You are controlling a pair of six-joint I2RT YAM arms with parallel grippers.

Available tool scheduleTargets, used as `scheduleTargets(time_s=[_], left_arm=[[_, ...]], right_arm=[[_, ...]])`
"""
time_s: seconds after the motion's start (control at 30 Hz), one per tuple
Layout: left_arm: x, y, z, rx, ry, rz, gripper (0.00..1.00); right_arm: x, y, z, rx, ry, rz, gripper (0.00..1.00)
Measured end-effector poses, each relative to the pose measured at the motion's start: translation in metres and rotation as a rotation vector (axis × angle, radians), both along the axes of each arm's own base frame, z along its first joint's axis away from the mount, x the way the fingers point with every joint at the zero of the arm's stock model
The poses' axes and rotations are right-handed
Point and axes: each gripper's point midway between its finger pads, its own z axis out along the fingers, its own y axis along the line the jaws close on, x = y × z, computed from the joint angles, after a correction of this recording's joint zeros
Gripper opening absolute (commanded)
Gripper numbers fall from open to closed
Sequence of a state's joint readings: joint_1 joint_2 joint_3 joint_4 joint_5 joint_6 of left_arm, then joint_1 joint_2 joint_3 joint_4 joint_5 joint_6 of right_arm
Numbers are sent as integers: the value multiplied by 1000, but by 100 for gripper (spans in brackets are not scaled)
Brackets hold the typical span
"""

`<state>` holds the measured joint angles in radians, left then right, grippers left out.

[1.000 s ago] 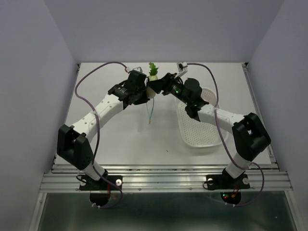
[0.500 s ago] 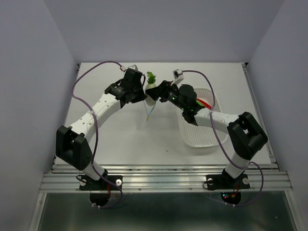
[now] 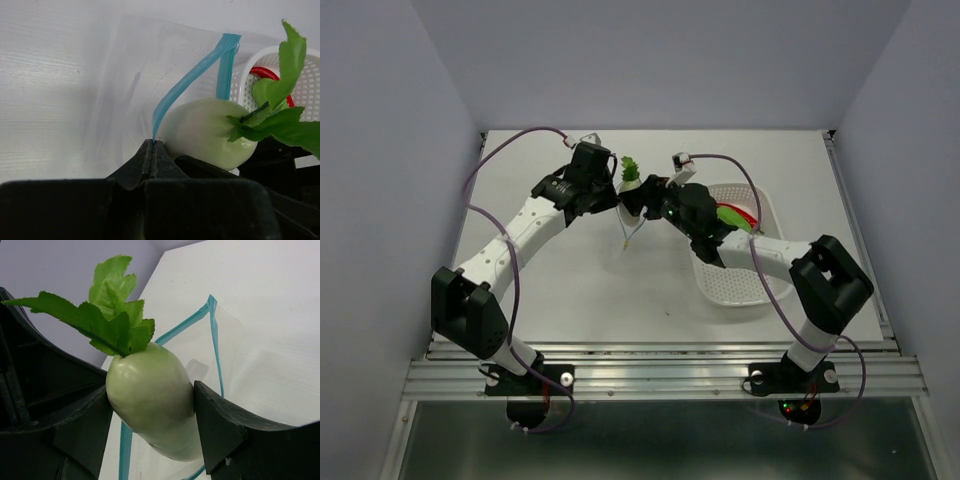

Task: Place the food in the zip-top bag and seal the zipper
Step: Place the fake vegetable in the zipper food storage bag.

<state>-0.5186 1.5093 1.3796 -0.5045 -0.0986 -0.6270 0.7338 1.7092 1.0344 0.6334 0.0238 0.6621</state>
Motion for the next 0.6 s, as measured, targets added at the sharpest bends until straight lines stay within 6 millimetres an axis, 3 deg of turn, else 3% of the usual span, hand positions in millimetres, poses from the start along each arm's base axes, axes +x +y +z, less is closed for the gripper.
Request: scheduleTargets(time_s=[0.2, 0.37, 0.6], left_arm=[[0, -1, 0, -14, 0, 1, 0], [0, 0, 0, -19, 0, 4, 0], [0, -2, 3, -31, -9, 3, 0]], right_arm=[[0, -2, -8, -35, 15, -20, 85], [-3, -1, -9, -49, 17, -20, 87], [-4, -2, 12, -59, -13, -15, 100]])
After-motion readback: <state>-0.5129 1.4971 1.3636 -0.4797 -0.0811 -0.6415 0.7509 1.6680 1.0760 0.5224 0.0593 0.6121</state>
